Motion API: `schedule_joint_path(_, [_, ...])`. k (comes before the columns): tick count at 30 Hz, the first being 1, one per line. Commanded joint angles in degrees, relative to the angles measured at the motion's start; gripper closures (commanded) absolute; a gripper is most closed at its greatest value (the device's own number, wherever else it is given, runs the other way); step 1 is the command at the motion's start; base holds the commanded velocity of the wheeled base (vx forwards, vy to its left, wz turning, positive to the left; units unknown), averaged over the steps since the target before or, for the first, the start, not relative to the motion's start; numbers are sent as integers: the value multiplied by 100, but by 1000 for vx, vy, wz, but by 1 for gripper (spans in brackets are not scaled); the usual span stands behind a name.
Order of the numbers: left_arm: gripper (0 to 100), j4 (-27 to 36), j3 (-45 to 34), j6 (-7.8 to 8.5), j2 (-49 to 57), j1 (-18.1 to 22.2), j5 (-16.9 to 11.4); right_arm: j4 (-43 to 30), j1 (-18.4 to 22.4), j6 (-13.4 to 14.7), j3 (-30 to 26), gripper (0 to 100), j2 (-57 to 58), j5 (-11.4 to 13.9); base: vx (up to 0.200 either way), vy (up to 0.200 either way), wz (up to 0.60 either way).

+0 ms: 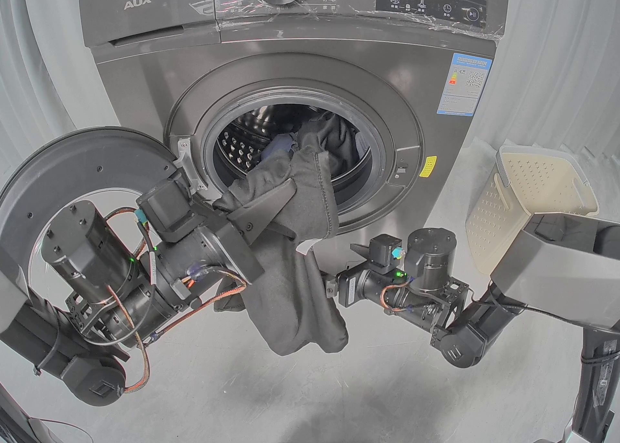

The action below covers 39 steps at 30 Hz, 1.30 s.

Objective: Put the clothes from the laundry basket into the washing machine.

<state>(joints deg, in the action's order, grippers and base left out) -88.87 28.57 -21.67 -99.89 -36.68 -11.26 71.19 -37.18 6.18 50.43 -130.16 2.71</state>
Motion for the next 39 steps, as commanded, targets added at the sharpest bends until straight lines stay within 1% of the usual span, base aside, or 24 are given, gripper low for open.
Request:
schedule_joint_path(1, [100,1,-27,-3,-57,47,1,114,-386,-3,-508,0,377,28,0,0,0])
schedule_joint_path(3, [100,-8,-10,-3,-92,56,1,123,-562,6,-649,0,518,28,0,0,0])
schedule_joint_path(7, [100,-8,-1,14,-136,91,10,123,-879,67,-666,0,588,-16,0,0,0])
schedule_joint_path(11, [100,-8,-10,5,-136,91,10,123,-966,85,-640,0,544,-33,0,0,0])
schedule_joint_path(19, [100,-8,-36,5,-127,126,10,140,-940,129,-640,0,553,-42,0,0,0])
schedule_joint_path(22, [100,-8,-36,5,-118,117,10,140,-870,129,-631,0,597,-33,0,0,0])
schedule_joint_path(29, [100,-8,-54,14,-101,82,19,220,-782,129,-411,0,676,2,0,0,0])
schedule_joint_path(32, [100,-8,-63,23,-101,82,19,211,-703,138,-236,0,685,2,0,0,0])
schedule_joint_path(34, [100,-8,-80,23,-83,82,19,193,-580,138,-121,0,685,-7,0,0,0])
schedule_joint_path(39, [100,-8,-80,23,-66,91,19,158,-395,111,-51,0,658,-25,0,0,0])
